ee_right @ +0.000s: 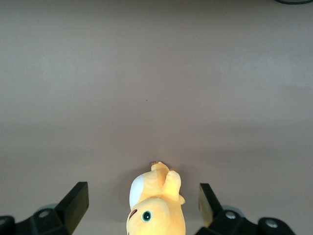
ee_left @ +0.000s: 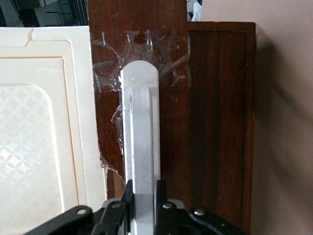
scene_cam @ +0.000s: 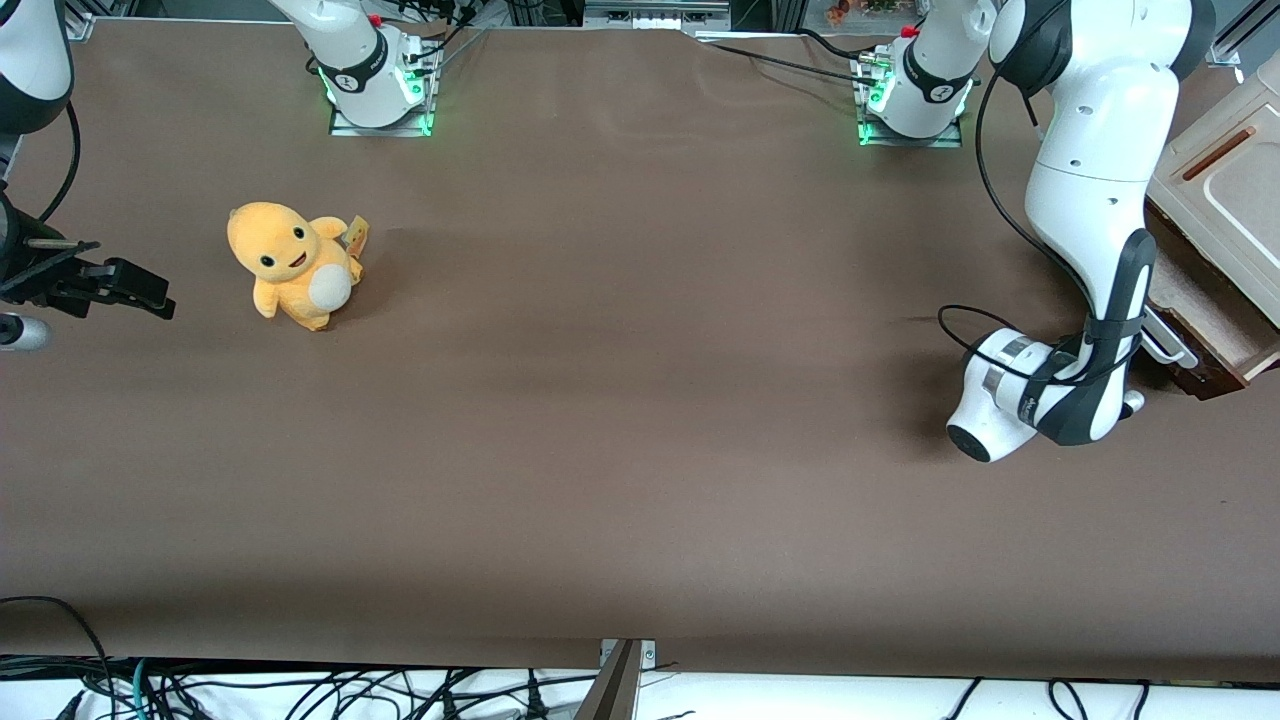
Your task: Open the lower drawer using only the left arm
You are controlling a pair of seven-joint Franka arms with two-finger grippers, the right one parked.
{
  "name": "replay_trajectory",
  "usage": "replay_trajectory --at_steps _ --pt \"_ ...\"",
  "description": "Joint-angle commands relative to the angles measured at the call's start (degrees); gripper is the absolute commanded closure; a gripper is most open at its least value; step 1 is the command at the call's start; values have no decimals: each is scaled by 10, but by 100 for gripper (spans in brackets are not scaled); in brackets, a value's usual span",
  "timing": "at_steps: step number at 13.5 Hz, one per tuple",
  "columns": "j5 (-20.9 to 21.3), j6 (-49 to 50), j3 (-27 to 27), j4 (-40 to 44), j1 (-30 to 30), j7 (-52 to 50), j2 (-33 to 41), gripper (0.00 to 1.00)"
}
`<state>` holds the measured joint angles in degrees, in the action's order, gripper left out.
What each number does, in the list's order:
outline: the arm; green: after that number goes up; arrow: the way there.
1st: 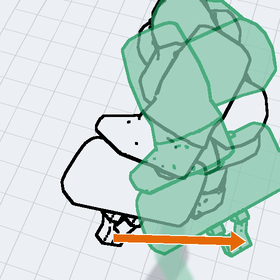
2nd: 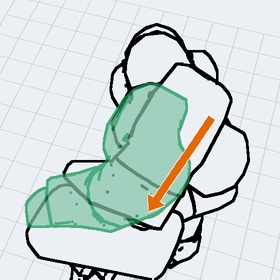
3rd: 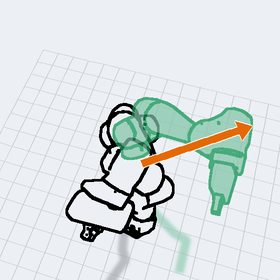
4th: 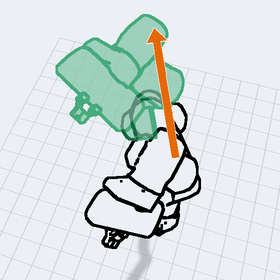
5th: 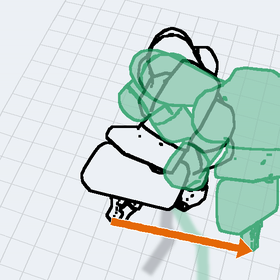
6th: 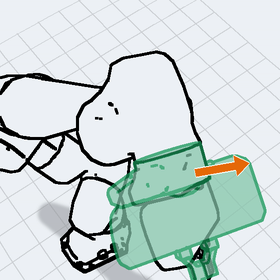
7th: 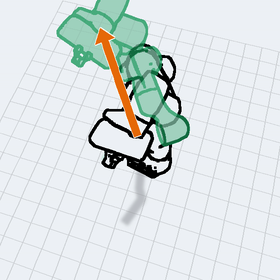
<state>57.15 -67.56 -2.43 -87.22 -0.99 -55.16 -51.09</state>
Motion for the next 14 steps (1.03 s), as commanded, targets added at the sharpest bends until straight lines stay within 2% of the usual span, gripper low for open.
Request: replay_trajectory --at_steps 1,6,9,13,14 --pt "-19 3 6 24 3 18 -9 0" --pt "-56 4 6 61 4 33 -7 0" --pt "-56 5 7 78 -3 64 -3 0" --pt "-63 5 1 118 -3 204 24 0" --pt "-89 6 -7 139 -2 235 28 0"
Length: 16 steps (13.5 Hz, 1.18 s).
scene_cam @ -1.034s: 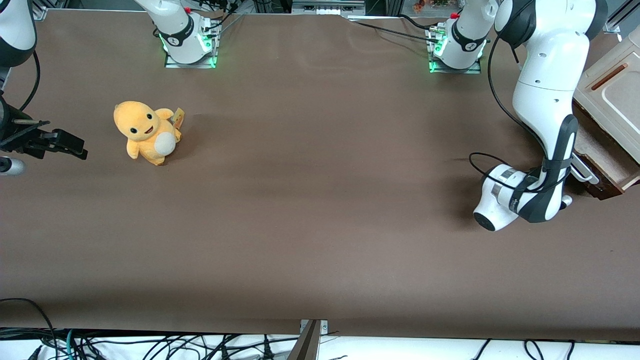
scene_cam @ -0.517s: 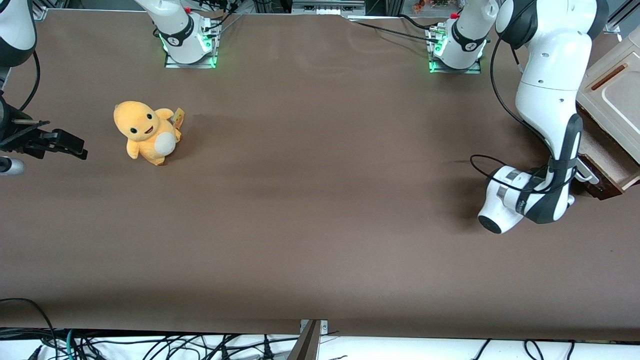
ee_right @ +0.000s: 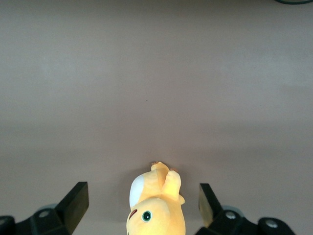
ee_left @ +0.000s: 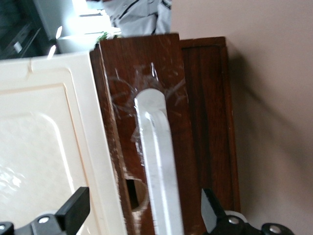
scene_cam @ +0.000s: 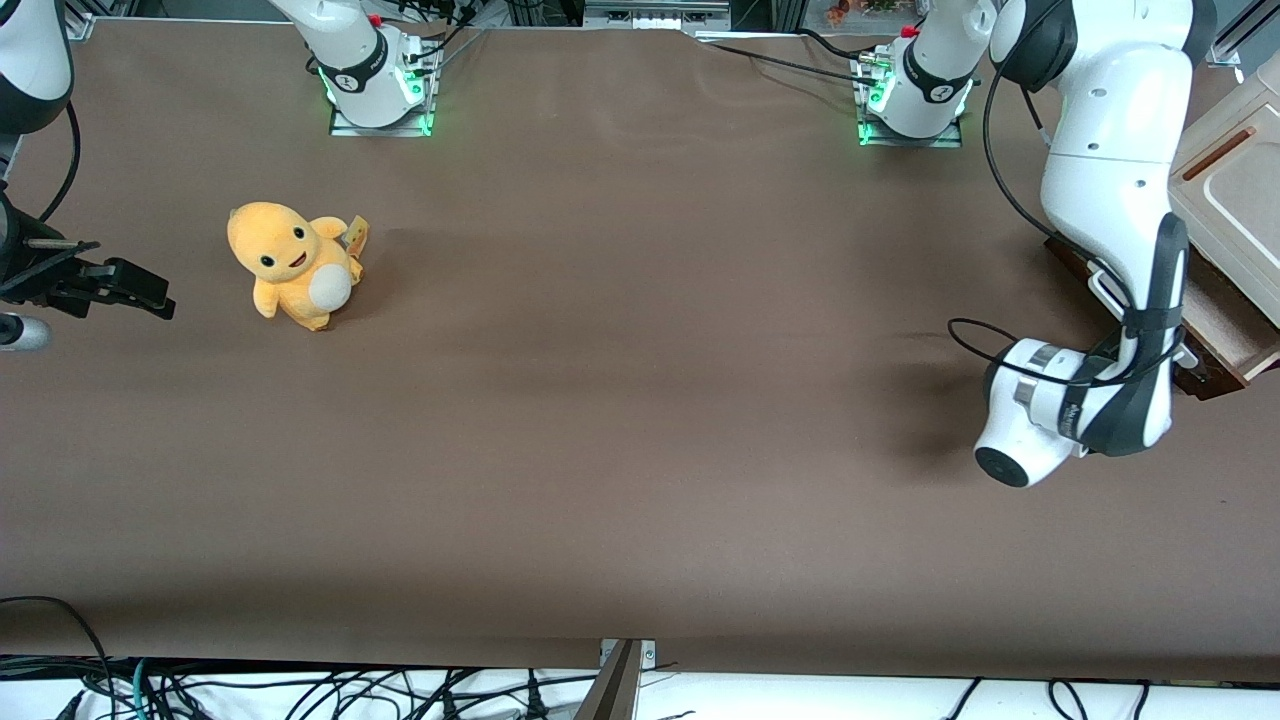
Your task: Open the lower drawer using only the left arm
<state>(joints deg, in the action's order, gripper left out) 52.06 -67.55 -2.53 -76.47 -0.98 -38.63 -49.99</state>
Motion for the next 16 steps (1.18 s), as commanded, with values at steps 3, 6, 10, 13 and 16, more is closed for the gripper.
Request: replay_trajectory --at_steps 3,6,10,13,16 --pt "-140 7 -8 57 3 157 63 0" --pt "-241 3 -25 83 -3 175 106 0" --pt "-398 -12 -36 120 18 216 160 0" --pt "-474 -40 -37 120 39 284 204 0" --pt "-532 -73 -33 111 41 299 255 0"
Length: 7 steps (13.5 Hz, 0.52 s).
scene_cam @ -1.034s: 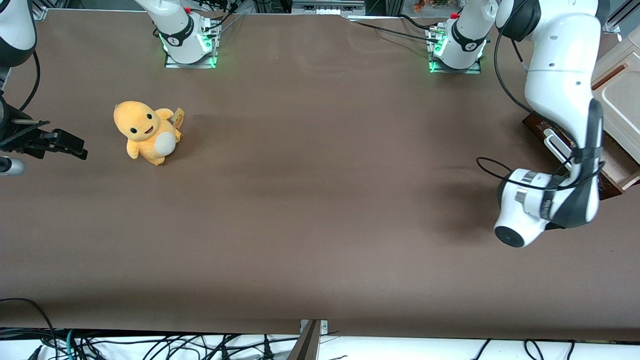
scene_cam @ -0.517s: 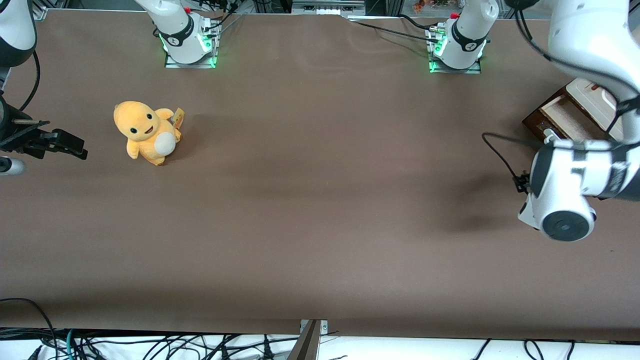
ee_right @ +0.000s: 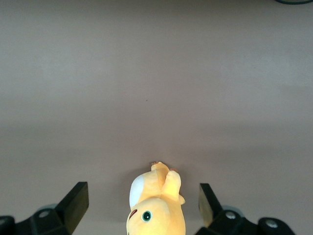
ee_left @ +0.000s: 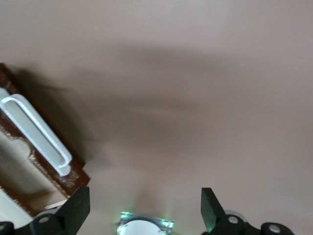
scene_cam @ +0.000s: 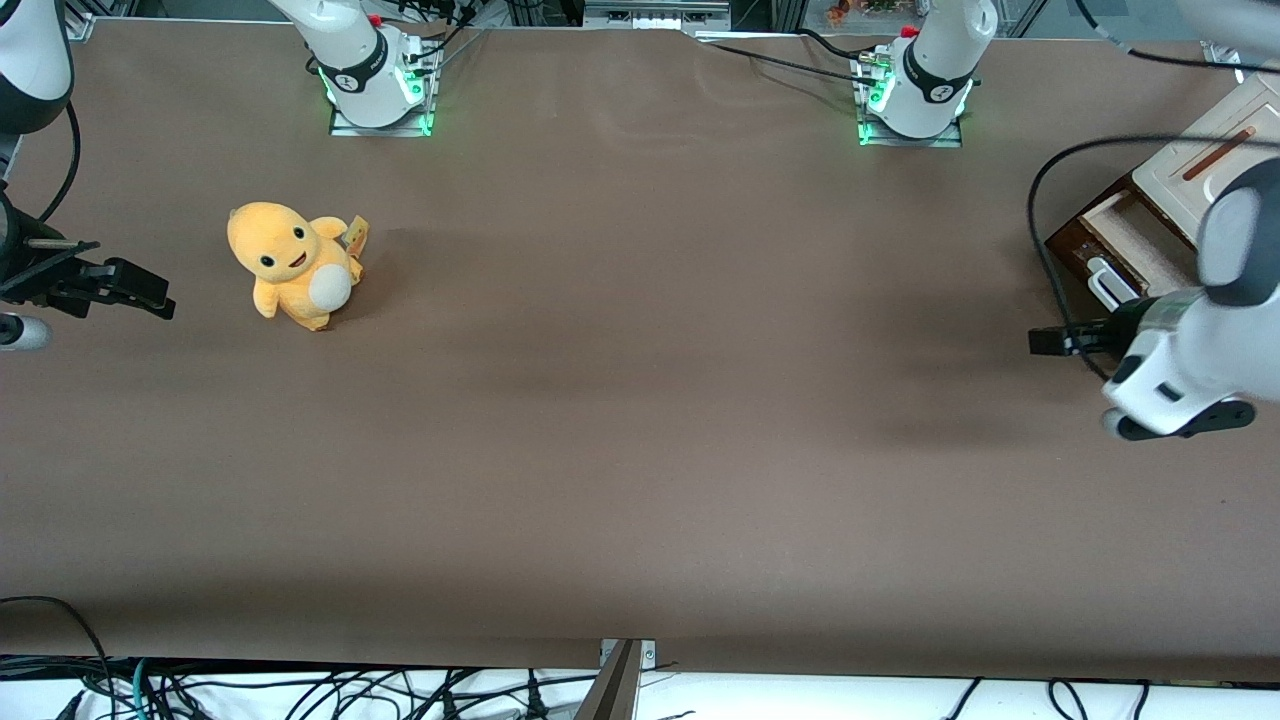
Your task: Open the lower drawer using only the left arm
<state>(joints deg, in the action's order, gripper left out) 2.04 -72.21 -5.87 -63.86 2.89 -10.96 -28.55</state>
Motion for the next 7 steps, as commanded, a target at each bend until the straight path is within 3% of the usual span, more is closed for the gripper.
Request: replay_trajectory --at_steps 1,4,7 --pt "-44 -57 3 -32 1 41 69 0" --pt "-46 -163 8 -194 -11 127 177 0" --pt "-45 -223 41 -299 -34 128 244 0"
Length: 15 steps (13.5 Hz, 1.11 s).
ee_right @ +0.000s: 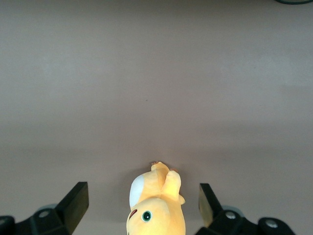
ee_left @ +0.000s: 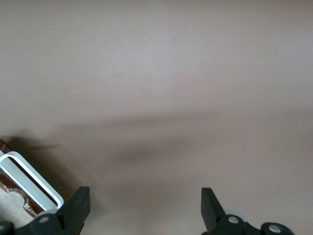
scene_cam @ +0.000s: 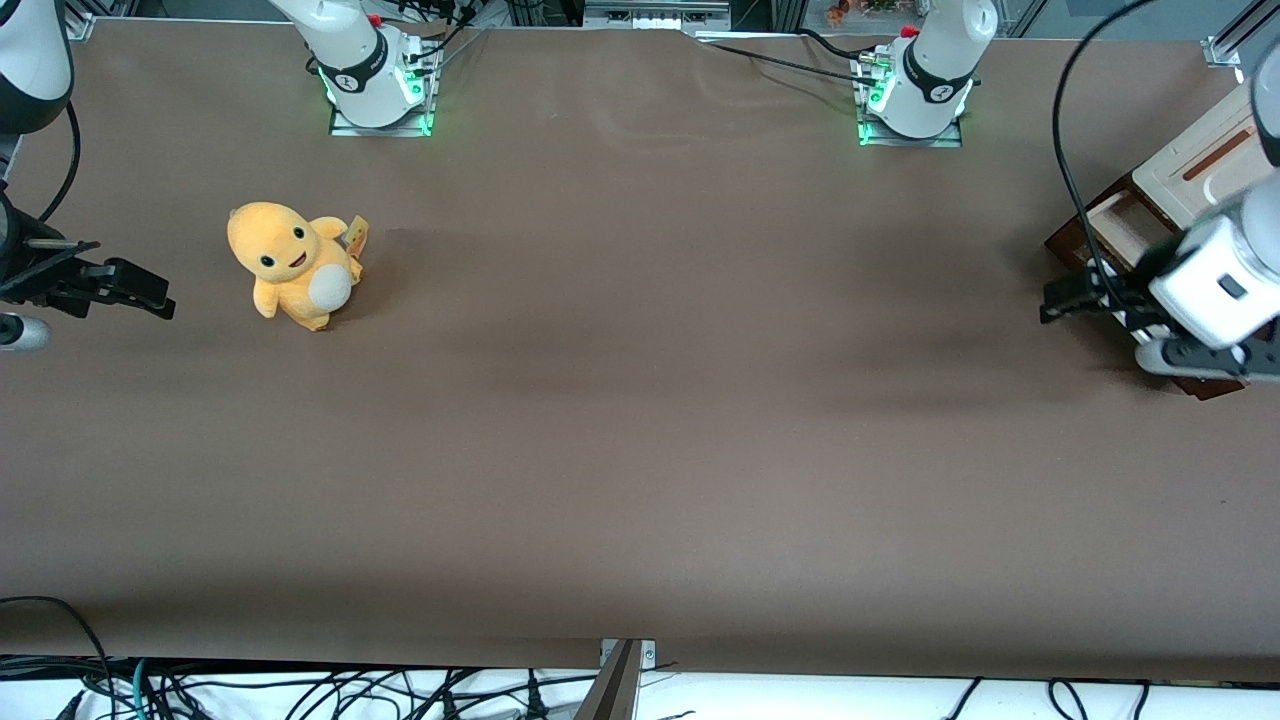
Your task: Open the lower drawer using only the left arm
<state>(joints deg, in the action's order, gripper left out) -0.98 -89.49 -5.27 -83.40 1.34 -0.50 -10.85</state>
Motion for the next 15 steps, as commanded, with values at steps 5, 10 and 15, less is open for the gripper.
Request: replay_trajectory --at_steps 5,10,15 --pt "-6 -52 54 -127 -42 23 104 0" --pt "-7 -55 47 -157 -38 3 125 0" --pt "-6 -51 34 -154 -35 -50 125 0"
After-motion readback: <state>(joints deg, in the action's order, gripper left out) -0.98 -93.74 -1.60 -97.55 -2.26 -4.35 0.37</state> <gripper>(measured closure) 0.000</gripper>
